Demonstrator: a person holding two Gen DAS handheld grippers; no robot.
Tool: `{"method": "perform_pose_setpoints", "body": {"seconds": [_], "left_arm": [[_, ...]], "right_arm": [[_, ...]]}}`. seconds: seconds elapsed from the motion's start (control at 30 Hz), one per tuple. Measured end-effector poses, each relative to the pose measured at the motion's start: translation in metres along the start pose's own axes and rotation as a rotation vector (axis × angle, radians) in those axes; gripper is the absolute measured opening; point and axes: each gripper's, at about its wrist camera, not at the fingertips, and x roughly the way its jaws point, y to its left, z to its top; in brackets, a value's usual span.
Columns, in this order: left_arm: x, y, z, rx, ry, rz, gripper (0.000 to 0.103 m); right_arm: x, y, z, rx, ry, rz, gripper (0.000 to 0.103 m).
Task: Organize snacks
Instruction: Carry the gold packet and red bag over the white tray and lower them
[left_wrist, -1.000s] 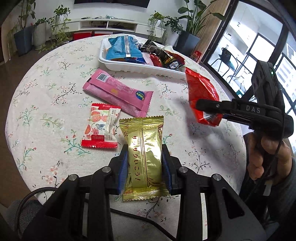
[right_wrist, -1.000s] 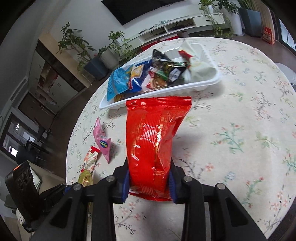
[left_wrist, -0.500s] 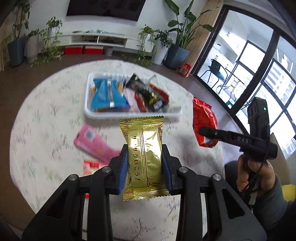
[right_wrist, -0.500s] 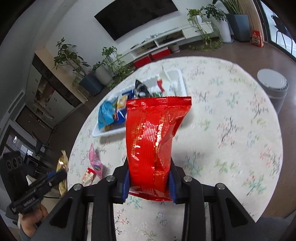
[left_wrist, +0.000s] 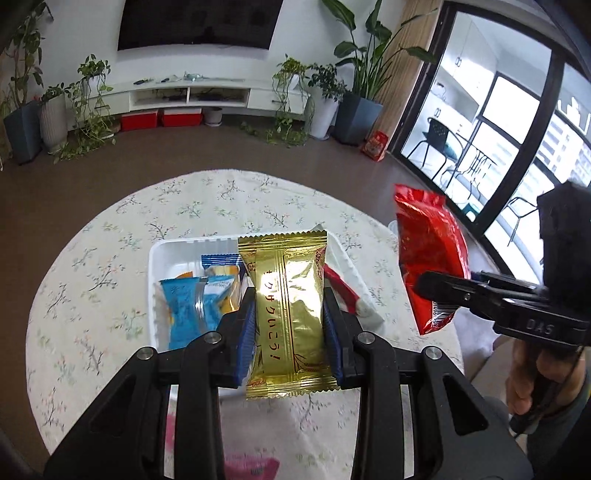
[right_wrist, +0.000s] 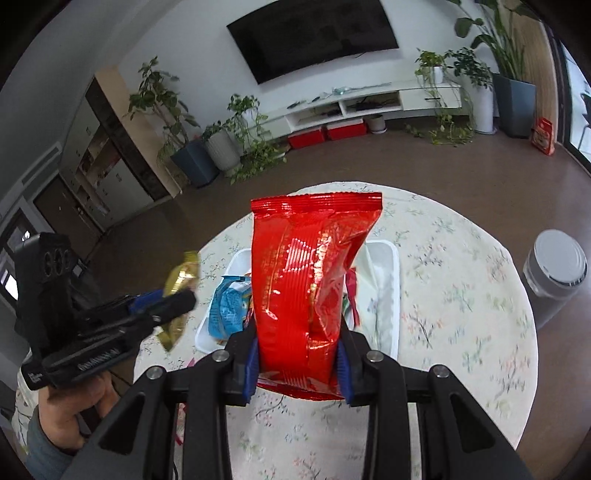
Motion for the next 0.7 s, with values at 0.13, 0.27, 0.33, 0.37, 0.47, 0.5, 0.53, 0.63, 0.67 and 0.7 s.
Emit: {"method": "perform_pose_setpoints", "body": {"seconds": [0.13,0.27,0.33,0.37,0.47,0.5,0.53,0.63,0.67,0.7], "left_arm": [[0.048,0.006,0.007,-0.019,0.064,0.007,0.031],[0.078,0.013,0.010,-0.012,0.097,0.030,0.031],[0.090,0.020,0.007,-0.019,0.103,0.037,0.031],[0.095,0.022,0.008,-0.019,0.107,0.043,0.031],[0.109,0.027,0.007,-0.012,0.119,0.052,0.031],[0.113,0.028,0.006,-0.009,0.123,0.055,0.031],[0.117,0.028,0.006,-0.004,0.127,0.061,0.031],[0.129,0.029,0.002,0.009,0.149,0.073,0.031],[0.132,0.029,0.002,0.011,0.152,0.076,0.031],[0.135,0.030,0.001,0.012,0.150,0.083,0.031]], "right_arm": [[0.043,-0.008,0.023,-0.016,0.090,-0.023,0.036],[0.076,-0.017,0.026,-0.023,0.150,-0.054,0.036],[0.088,-0.018,0.026,-0.035,0.169,-0.061,0.036],[0.094,-0.018,0.026,-0.044,0.178,-0.065,0.036],[0.109,-0.016,0.027,-0.060,0.201,-0.072,0.036],[0.111,-0.015,0.027,-0.066,0.203,-0.080,0.036],[0.115,-0.013,0.028,-0.077,0.210,-0.087,0.036],[0.122,-0.013,0.026,-0.093,0.231,-0.104,0.036],[0.124,-0.013,0.025,-0.097,0.238,-0.116,0.036],[0.126,-0.013,0.025,-0.102,0.244,-0.121,0.036]]}}
